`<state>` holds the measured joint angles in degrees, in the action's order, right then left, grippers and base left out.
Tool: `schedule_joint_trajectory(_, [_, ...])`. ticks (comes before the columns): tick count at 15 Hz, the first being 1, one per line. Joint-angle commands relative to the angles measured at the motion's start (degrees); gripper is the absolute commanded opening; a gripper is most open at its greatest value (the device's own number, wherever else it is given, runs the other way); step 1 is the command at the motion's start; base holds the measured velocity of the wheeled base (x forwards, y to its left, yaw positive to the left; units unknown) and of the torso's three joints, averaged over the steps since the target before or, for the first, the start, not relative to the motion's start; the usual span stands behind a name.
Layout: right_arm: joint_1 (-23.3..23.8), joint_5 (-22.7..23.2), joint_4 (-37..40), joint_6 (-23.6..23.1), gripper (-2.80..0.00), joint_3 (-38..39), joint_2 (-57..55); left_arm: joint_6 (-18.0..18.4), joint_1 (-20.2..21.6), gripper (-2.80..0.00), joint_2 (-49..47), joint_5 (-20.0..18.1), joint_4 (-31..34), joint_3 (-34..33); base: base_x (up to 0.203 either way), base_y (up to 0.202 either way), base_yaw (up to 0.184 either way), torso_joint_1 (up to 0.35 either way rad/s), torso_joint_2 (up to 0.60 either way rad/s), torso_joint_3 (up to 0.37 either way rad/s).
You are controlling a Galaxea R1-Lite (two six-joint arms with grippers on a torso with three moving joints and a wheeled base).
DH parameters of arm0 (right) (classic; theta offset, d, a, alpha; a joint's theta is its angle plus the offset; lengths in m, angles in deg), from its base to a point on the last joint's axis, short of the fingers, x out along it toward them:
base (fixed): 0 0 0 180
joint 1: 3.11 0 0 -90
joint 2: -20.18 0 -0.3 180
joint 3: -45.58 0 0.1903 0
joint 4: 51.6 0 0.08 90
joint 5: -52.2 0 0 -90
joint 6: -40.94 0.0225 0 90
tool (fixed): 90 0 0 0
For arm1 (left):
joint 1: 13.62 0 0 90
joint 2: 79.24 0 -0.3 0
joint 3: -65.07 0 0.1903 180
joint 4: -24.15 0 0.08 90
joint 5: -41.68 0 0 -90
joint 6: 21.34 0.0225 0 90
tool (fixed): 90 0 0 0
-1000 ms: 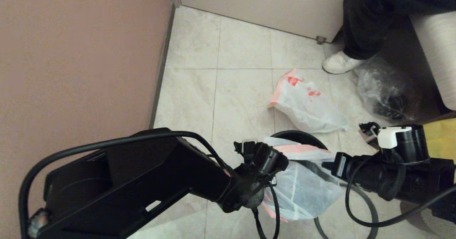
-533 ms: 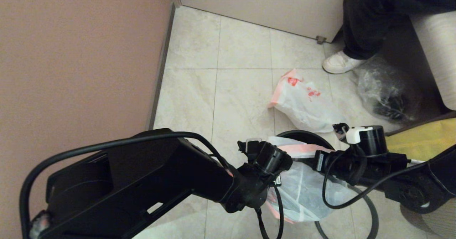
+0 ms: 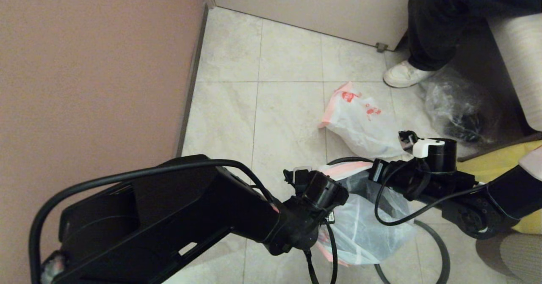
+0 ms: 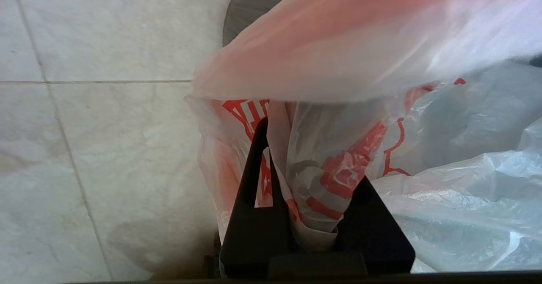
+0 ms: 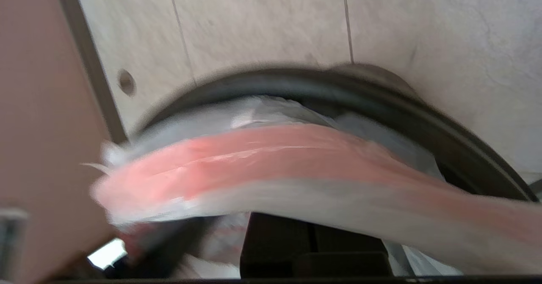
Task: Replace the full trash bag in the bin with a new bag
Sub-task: Put the new garbage bag on the trash can
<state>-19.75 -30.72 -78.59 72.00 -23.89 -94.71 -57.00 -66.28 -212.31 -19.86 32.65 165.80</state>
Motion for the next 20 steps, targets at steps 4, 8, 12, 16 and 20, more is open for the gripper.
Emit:
schedule_joint_trajectory(4, [0.2, 0.04, -0.53, 2.85, -2.8, -0.49, 2.56, -0.21, -0.69, -2.8, -1.29, 0.19, -0.16, -0.08, 0.0, 0.0, 0.0, 0.0, 0.0, 0.0])
schedule_joint_trajectory(8, [0.93, 0.04, -1.23, 2.87, -2.8, -1.75, 2.24, -0.37, -1.57, -2.8, -2.03, 0.19, -0.19, -0.19, 0.0, 0.0, 0.0, 0.0, 0.0, 0.0])
schedule_joint_trajectory(12, [3.11, 0.1, -1.75, 2.89, -2.8, -5.63, -4.65, -0.15, -1.89, -2.8, -2.35, 0.6, -4.55, -1.95, 0.0, 0.0, 0.0, 0.0, 0.0, 0.0])
schedule_joint_trajectory(16, [5.68, 2.68, -0.88, 2.79, -2.8, -11.29, -8.5, -0.03, -1.92, -2.8, -2.45, 0.63, -6.48, -2.66, 0.0, 0.0, 0.0, 0.0, 0.0, 0.0])
schedule_joint_trajectory(20, [6.25, 7.57, 6.72, 2.93, -2.8, -11.74, -2.16, -0.03, -1.47, -2.8, -2.33, 0.71, -6.75, -2.22, 0.0, 0.0, 0.0, 0.0, 0.0, 0.0])
